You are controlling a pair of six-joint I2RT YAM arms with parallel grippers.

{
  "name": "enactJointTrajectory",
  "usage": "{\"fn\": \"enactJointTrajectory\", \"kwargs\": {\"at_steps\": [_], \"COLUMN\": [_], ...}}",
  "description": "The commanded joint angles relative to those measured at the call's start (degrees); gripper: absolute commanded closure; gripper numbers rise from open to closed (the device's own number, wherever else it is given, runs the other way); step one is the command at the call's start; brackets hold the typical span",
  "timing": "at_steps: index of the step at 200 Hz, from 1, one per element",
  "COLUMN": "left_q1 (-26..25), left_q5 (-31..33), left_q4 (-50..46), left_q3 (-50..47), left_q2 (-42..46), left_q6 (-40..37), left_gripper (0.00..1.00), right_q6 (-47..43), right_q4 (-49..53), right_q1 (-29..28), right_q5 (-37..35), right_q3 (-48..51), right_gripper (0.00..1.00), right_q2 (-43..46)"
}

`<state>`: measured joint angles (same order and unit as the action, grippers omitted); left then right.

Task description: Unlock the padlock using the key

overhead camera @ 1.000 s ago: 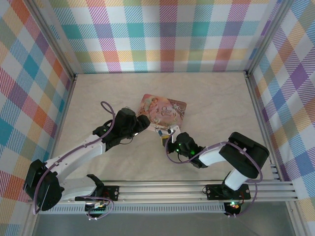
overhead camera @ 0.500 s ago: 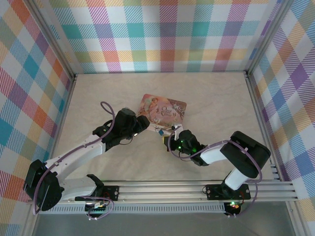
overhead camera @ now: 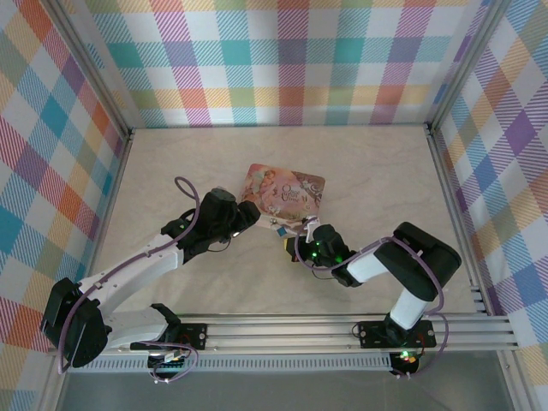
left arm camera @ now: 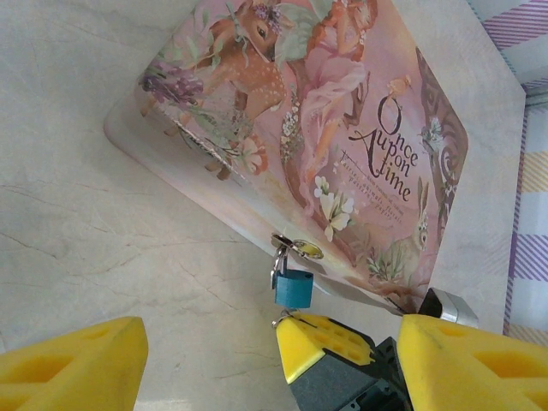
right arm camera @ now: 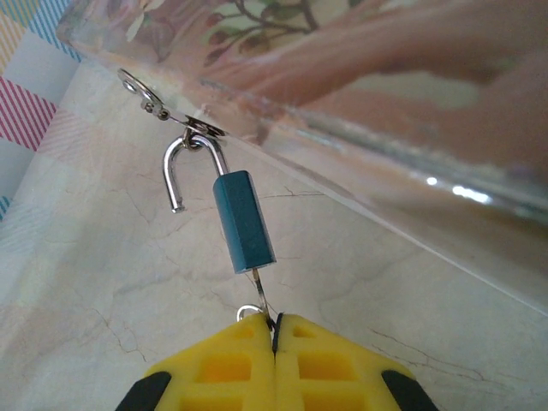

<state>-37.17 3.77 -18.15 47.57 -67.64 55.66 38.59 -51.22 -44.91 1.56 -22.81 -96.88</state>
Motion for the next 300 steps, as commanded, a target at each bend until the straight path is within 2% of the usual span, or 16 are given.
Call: {"fn": "enactJointTrajectory", "kwargs": {"at_steps": [1, 49, 126, 155, 175, 194, 226, 269, 300], "left_q1": [0.6, 0.6, 0.8, 0.9, 1.1, 1.9, 4.3, 8.0, 11.2], "left_q5": [0.7, 0.6, 0.6, 0.1, 0.1, -0.3, -2.7, -5.2, -6.5], "left_q4": [-1.6, -1.6, -2.0, -1.9, -2.0, -3.3, -5.6, -6.1, -6.5], "left_q3": [-0.3, -0.3, -0.2, 0.0, 0.2, 1.0, 3.2, 4.5, 5.2], "left_q2": [0.5, 0.6, -0.1, -0.7, -0.9, -1.3, -2.4, -2.7, -3.3], "left_q6": [-0.5, -0.5, -0.6, -0.6, -0.9, -1.7, -4.5, -6.9, -8.1], "left_gripper": [0.23, 0.23, 0.23, 0.23, 0.22, 0.17, 0.14, 0.1, 0.0], "right_q6": [2.6, 3.4, 1.3, 0.9, -0.1, -0.8, -3.0, -7.3, -9.7], "right_q4": [1.5, 1.6, 4.5, 4.8, 5.8, 6.9, 9.9, 14.6, 22.9], "right_q1": [0.8, 1.3, 1.5, 1.5, 1.5, 1.6, 1.5, 1.5, 1.5], "right_q5": [1.7, 3.4, 2.9, 2.4, 2.2, 1.5, 0.5, 2.0, 1.8], "right_q3": [0.4, -0.2, -0.7, -0.4, -0.4, -0.3, -0.4, -0.8, -1.6], "right_gripper": [1.0, 1.0, 0.89, 0.8, 0.78, 0.74, 0.69, 0.51, 0.33], "right_q2": [-2.4, -3.9, -2.4, -1.8, -1.3, -0.3, 2.4, 8.4, 14.6]}}
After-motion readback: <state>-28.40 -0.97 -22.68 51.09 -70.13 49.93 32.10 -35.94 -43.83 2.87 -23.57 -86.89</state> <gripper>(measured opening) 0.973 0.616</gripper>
